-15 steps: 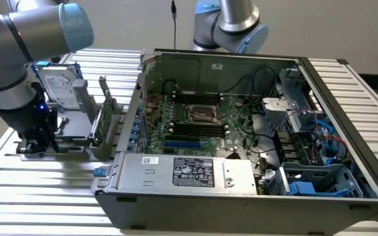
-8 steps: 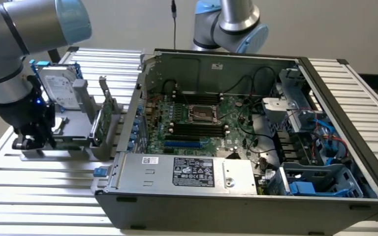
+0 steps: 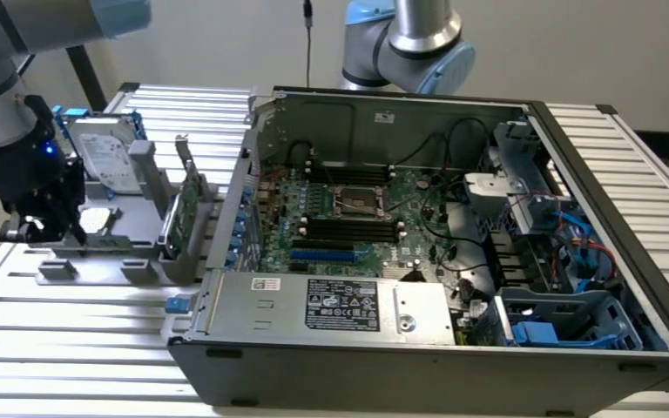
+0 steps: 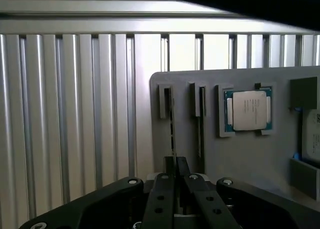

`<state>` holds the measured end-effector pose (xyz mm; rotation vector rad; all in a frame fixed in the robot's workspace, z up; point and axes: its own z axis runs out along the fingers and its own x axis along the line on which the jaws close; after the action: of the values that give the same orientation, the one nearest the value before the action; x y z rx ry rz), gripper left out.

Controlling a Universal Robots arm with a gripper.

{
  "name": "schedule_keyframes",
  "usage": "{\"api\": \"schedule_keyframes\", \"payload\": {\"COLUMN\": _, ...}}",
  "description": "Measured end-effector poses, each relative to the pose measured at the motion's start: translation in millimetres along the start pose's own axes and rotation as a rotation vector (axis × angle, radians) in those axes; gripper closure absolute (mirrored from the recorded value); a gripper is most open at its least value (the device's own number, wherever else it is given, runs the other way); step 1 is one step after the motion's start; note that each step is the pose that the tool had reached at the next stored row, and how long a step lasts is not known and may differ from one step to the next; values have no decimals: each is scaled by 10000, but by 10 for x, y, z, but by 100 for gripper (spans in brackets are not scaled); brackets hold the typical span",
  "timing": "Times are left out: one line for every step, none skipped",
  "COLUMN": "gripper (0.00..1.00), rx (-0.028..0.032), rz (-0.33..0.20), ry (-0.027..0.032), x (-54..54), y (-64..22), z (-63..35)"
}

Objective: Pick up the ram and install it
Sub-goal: 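Pick up the ram and move it above insertion slot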

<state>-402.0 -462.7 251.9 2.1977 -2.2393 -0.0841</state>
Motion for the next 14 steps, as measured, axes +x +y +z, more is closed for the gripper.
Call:
{"api": "schedule_keyframes", "payload": {"gripper": 86, "rx": -2, "rz": 0, "ry": 1, "x": -1, "y": 2, "z": -39}}
{"api": "schedule_keyframes", "payload": {"gripper": 86, "rx": -3, "rz": -1, "ry": 0, "x": -3, "y": 2, "z": -78}}
{"api": "schedule_keyframes", "payload": {"gripper": 86, "rx": -6, "rz": -2, "ry": 0, "x": -4, "y": -1, "z": -119}}
{"api": "schedule_keyframes", "payload": {"gripper": 86, "rx": -9, "rz": -2, "ry": 1, "x": -5, "y": -7, "z": -163}}
{"api": "schedule_keyframes", "payload": {"gripper": 86, "rx": -10, "rz": 0, "ry": 0, "x": -7, "y": -16, "z": -208}}
{"api": "schedule_keyframes", "payload": {"gripper": 86, "rx": -11, "rz": 0, "ry": -1, "x": -10, "y": -30, "z": -253}}
{"api": "schedule_keyframes", "payload": {"gripper": 86, "rx": -12, "rz": 0, "ry": -1, "x": -11, "y": -49, "z": -299}}
{"api": "schedule_keyframes", "payload": {"gripper": 86, "rx": -16, "rz": 0, "ry": -2, "x": -14, "y": -75, "z": -346}}
{"api": "schedule_keyframes", "payload": {"gripper": 86, "rx": -19, "rz": 0, "ry": -6, "x": -16, "y": -108, "z": -393}}
{"api": "schedule_keyframes", "payload": {"gripper": 86, "rx": -23, "rz": 0, "ry": -8, "x": -19, "y": -142, "z": -440}}
{"api": "schedule_keyframes", "payload": {"gripper": 86, "rx": -30, "rz": 0, "ry": -10, "x": -21, "y": -178, "z": -487}}
{"api": "schedule_keyframes", "payload": {"gripper": 86, "rx": -34, "rz": 0, "ry": -16, "x": -23, "y": -219, "z": -534}}
{"api": "schedule_keyframes", "payload": {"gripper": 86, "rx": -40, "rz": -1, "ry": -22, "x": -26, "y": -260, "z": -581}}
{"api": "schedule_keyframes", "payload": {"gripper": 86, "rx": -47, "rz": 0, "ry": -26, "x": -28, "y": -305, "z": -631}}
